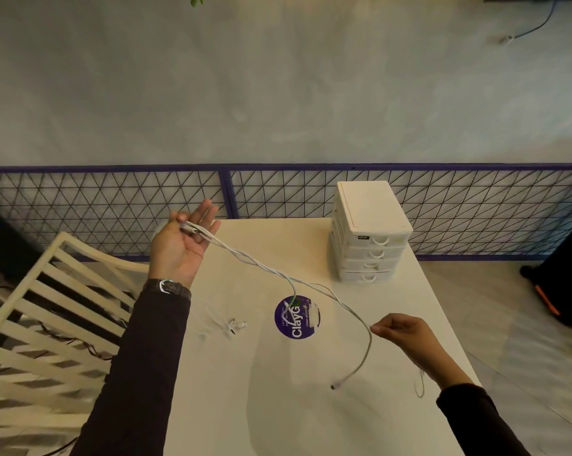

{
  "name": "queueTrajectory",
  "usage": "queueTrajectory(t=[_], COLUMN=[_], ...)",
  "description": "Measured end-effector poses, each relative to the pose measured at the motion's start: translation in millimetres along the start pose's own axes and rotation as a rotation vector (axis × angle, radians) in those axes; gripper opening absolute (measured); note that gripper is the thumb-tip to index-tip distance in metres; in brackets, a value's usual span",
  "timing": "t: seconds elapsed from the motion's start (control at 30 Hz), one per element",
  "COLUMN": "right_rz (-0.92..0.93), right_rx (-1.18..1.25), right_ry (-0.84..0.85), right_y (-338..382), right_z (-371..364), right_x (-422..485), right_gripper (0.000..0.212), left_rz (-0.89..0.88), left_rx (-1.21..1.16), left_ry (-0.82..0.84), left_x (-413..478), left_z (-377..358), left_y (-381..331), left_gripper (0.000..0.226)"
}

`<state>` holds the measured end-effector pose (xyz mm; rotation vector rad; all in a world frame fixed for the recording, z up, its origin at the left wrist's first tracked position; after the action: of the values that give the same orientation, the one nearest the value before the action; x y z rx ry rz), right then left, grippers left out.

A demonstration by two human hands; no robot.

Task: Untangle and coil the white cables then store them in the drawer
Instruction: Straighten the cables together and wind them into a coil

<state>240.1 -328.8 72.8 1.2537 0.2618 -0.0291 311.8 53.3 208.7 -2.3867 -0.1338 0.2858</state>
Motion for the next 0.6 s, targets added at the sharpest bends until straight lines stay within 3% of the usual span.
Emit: queueTrajectory(t=[0.07,0.17,0.23,0.33,0.4,0.47,0.6], right_rz=[0.050,0.150,0.119,-0.032,-0.108,-0.036,0.165], right_rx=[0.236,1.119,1.373,1.384,1.405,1.356,1.375], right_ry=[0.180,0.220,0.302,0.364,0.581,0.705,0.654], right_y=[3,14,17,7,7,17,43], right_z=[-4,-4,-20,-40,-55,-59,-43], right_x=[-4,-3,2,2,-16,-32,-33], right_gripper=[0.022,0.021,0.024,0.034,0.029,0.030,0.029], left_rz=[0.011,0.029,0.043,0.047,0.038,0.033,0.074], left_rx=[-0.032,-0.031,-0.011,-0.017,-0.048,-0.056,-0.016], left_ry=[-0.002,-0.003,-0.001,-0.015,-0.033,-0.062,-0.051], left_x=[2,1,0,2,5,9,7], left_z=[4,5,4,5,13,24,22], left_y=[-1,8,20,26,18,10,23], left_gripper=[0.041,0.041,0.042,0.043,0.043,0.042,0.042])
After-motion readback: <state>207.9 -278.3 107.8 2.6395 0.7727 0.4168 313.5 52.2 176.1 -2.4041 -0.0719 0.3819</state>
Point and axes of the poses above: each hand's wrist, its own x-axis towards the middle knuckle, its own z-axis out of the back of the hand, y = z × x, the point moved 7 cm from there along x, towards the middle knuckle, and after that the axes turned 4 degrees about y, right-handed, at the moved point
